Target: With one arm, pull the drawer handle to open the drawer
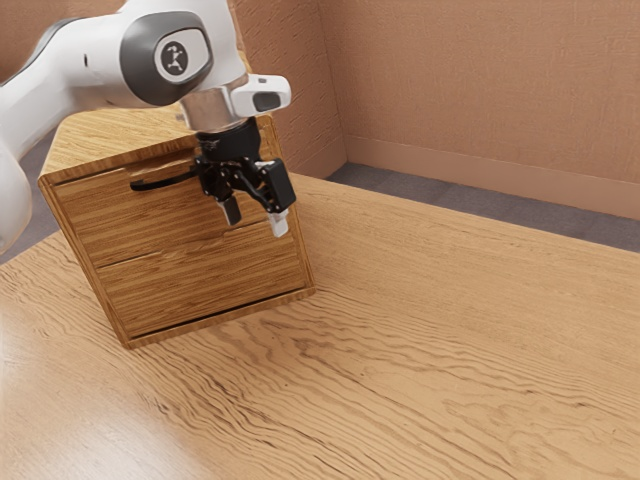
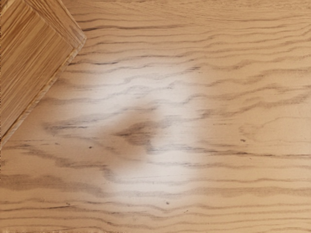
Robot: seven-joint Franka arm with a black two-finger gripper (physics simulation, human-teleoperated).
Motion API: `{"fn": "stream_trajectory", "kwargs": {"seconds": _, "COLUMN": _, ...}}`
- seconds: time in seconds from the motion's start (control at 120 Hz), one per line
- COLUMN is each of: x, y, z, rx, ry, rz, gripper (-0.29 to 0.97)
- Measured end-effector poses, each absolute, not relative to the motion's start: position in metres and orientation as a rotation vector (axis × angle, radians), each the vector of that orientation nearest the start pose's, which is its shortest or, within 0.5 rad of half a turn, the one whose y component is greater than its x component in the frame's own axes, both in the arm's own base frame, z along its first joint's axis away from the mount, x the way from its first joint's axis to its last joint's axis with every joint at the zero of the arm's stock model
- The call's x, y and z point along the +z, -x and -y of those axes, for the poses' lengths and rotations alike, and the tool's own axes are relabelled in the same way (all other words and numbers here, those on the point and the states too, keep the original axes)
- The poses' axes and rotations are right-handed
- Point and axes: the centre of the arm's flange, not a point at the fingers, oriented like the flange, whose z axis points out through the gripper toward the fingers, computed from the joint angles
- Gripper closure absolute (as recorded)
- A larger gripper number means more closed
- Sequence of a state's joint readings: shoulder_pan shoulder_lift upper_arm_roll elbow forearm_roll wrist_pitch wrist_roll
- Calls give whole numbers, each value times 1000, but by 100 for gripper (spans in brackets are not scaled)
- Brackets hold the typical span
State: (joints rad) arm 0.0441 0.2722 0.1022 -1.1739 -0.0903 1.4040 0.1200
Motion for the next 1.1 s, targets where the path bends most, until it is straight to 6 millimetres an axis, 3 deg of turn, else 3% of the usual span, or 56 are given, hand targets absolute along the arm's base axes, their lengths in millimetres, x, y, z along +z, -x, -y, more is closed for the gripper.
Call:
{"fn": "stream_trajectory", "kwargs": {"seconds": 0.317, "x": 638, "y": -611, "z": -84, "rx": 52, "ry": 3214, "rz": 136, "gripper": 0}}
{"fn": "stream_trajectory", "kwargs": {"seconds": 0.35, "x": 645, "y": -608, "z": -86, "rx": 37, "ry": 3218, "rz": 149, "gripper": 0}}
{"fn": "stream_trajectory", "kwargs": {"seconds": 0.425, "x": 693, "y": -588, "z": -87, "rx": -86, "ry": 3218, "rz": 164, "gripper": 0}}
{"fn": "stream_trajectory", "kwargs": {"seconds": 0.475, "x": 707, "y": -580, "z": -84, "rx": -108, "ry": 3219, "rz": 163, "gripper": 0}}
{"fn": "stream_trajectory", "kwargs": {"seconds": 0.583, "x": 714, "y": -574, "z": -84, "rx": -100, "ry": 3219, "rz": 182, "gripper": 0}}
{"fn": "stream_trajectory", "kwargs": {"seconds": 0.75, "x": 710, "y": -569, "z": -101, "rx": -66, "ry": 3194, "rz": 256, "gripper": 0}}
{"fn": "stream_trajectory", "kwargs": {"seconds": 0.9, "x": 726, "y": -556, "z": -99, "rx": -80, "ry": 3144, "rz": 110, "gripper": 0}}
{"fn": "stream_trajectory", "kwargs": {"seconds": 0.975, "x": 724, "y": -554, "z": -97, "rx": -66, "ry": 3146, "rz": -22, "gripper": 0}}
{"fn": "stream_trajectory", "kwargs": {"seconds": 1.025, "x": 726, "y": -549, "z": -107, "rx": -68, "ry": 3142, "rz": -71, "gripper": 0}}
{"fn": "stream_trajectory", "kwargs": {"seconds": 1.1, "x": 725, "y": -537, "z": -148, "rx": -59, "ry": 3138, "rz": -68, "gripper": 0}}
